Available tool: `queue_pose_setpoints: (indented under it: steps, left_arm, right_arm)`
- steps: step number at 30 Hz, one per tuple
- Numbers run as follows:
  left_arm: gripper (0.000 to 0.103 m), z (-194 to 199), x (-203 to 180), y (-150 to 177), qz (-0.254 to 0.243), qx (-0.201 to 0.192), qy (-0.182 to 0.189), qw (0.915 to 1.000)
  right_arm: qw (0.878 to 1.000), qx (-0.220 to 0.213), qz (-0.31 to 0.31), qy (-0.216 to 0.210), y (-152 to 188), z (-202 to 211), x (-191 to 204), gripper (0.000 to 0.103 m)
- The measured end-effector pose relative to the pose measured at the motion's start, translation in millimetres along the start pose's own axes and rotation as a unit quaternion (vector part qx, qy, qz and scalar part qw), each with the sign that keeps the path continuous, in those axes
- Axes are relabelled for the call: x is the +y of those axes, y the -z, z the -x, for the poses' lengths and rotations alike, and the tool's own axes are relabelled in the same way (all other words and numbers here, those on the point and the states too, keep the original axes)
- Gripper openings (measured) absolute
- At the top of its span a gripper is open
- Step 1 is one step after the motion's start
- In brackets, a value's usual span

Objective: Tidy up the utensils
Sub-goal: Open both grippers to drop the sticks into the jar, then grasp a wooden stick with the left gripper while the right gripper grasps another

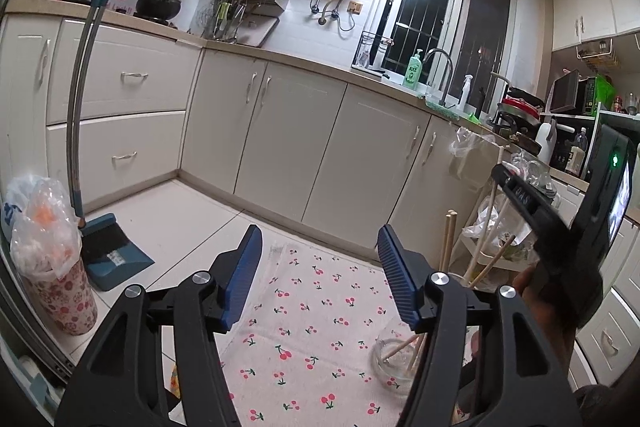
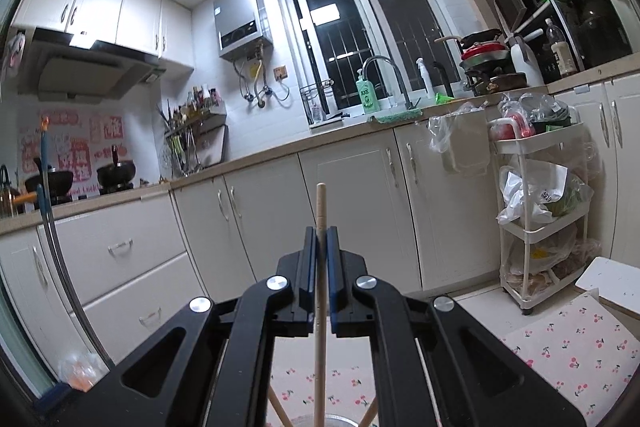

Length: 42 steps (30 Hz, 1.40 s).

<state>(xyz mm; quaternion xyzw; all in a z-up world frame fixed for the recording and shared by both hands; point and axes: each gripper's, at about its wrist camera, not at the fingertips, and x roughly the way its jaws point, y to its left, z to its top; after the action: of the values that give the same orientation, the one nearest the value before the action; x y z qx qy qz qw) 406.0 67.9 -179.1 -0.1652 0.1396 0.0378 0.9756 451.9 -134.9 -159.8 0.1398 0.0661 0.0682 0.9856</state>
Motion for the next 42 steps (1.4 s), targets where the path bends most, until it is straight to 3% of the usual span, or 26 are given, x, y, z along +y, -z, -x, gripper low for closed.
queue_pose_setpoints:
  steps: [8,11,15,21,27,30,33,42]
  left_arm:
    - [0.060,-4,-5,5,-0.012,0.007,-0.004,0.9999]
    - [0.063,-4,-9,9,-0.019,0.013,-0.006,0.9997]
    - [0.064,-3,-16,14,-0.024,0.022,-0.007,0.9994]
    - [0.067,15,-29,25,-0.033,0.048,0.005,0.9983]
    - [0.067,34,-48,54,-0.068,0.118,0.023,0.9904]
    - [0.068,36,-52,66,-0.074,0.155,0.029,0.9847]
    - [0.068,37,-49,76,-0.069,0.188,0.025,0.9793]
    - [0.071,40,-50,83,-0.082,0.227,0.015,0.9704]
  right_arm:
    - [1.000,0.017,0.010,-0.002,6,26,-4,0.007]
    - [1.000,0.025,0.013,-0.002,5,43,-9,0.029]
    - [0.999,0.041,0.027,-0.002,1,58,-16,0.030]
    - [0.994,0.103,-0.029,0.027,0,94,-57,0.030]
    - [0.960,0.276,-0.026,0.032,63,122,-80,0.026]
    - [0.940,0.338,-0.016,0.027,90,122,-78,0.021]
    - [0.926,0.376,0.001,0.028,107,120,-72,0.020]
    - [0.908,0.415,0.048,0.036,128,107,-56,0.019]
